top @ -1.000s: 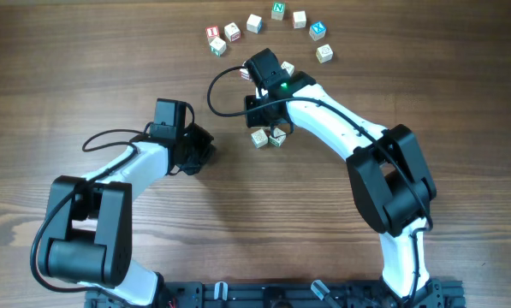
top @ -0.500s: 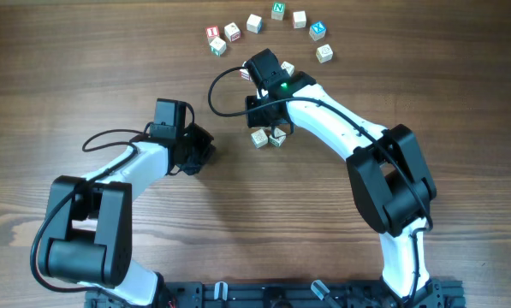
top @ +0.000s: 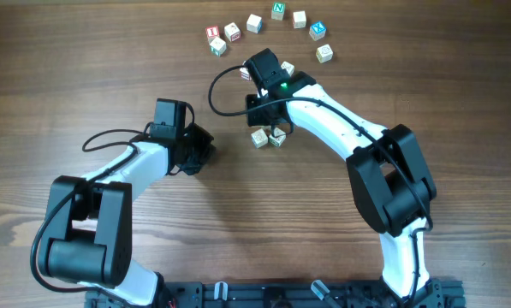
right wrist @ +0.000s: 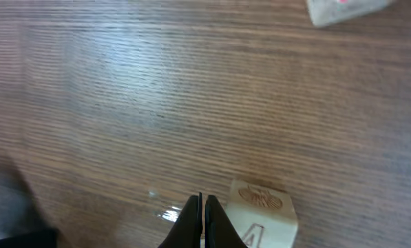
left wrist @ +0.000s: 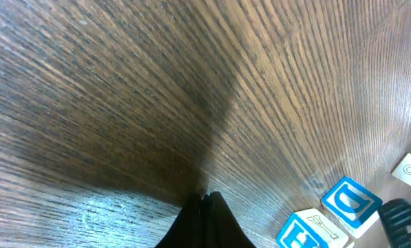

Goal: Form a circle

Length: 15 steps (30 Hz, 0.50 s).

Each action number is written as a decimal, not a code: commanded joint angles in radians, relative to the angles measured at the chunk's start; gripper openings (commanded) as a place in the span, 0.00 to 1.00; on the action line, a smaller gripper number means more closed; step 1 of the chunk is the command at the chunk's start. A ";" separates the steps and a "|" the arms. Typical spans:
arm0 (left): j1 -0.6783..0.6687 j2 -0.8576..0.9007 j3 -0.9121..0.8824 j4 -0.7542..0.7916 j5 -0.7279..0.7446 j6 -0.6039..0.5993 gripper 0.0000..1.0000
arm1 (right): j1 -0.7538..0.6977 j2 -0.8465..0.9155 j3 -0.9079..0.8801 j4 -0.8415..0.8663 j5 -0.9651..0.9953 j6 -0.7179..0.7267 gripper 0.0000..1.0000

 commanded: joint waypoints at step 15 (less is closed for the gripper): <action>0.006 0.046 -0.047 -0.026 -0.097 0.012 0.04 | -0.013 0.002 -0.010 0.074 0.233 0.171 0.04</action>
